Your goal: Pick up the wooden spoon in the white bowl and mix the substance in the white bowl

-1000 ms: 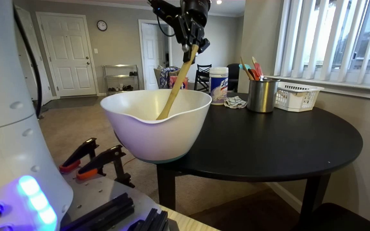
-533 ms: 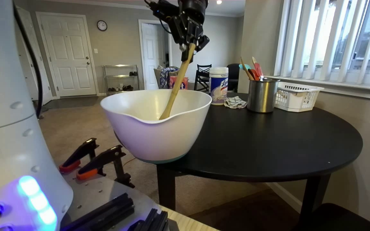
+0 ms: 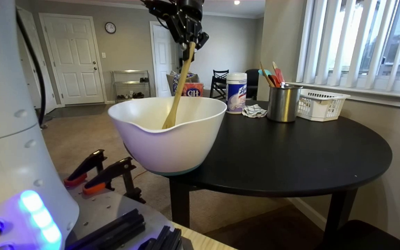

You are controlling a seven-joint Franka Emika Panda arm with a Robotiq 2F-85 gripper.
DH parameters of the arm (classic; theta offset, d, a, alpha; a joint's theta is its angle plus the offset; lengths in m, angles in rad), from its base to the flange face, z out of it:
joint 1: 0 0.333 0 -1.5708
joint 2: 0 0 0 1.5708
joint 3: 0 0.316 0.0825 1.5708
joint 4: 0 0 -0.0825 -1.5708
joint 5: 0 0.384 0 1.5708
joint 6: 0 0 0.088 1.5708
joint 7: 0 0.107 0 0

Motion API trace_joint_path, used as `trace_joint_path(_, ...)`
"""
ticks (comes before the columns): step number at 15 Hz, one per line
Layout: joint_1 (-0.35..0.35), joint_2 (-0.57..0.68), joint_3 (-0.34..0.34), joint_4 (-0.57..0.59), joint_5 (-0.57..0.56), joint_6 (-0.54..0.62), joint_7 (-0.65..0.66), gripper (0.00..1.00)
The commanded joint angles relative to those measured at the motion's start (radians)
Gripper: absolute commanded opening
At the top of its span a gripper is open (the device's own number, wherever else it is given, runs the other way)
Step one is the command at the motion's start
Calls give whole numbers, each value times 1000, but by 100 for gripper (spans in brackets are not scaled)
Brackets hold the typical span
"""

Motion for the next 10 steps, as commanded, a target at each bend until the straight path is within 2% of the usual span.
trace_joint_path(1, 12, -23, 20, -13, 6, -29, 19, 3)
trace_joint_path(6, 4, -34, 18, -52, -5, -87, 2, 3)
trace_joint_path(10, -15, -35, -2, -69, -33, -51, 100, 3)
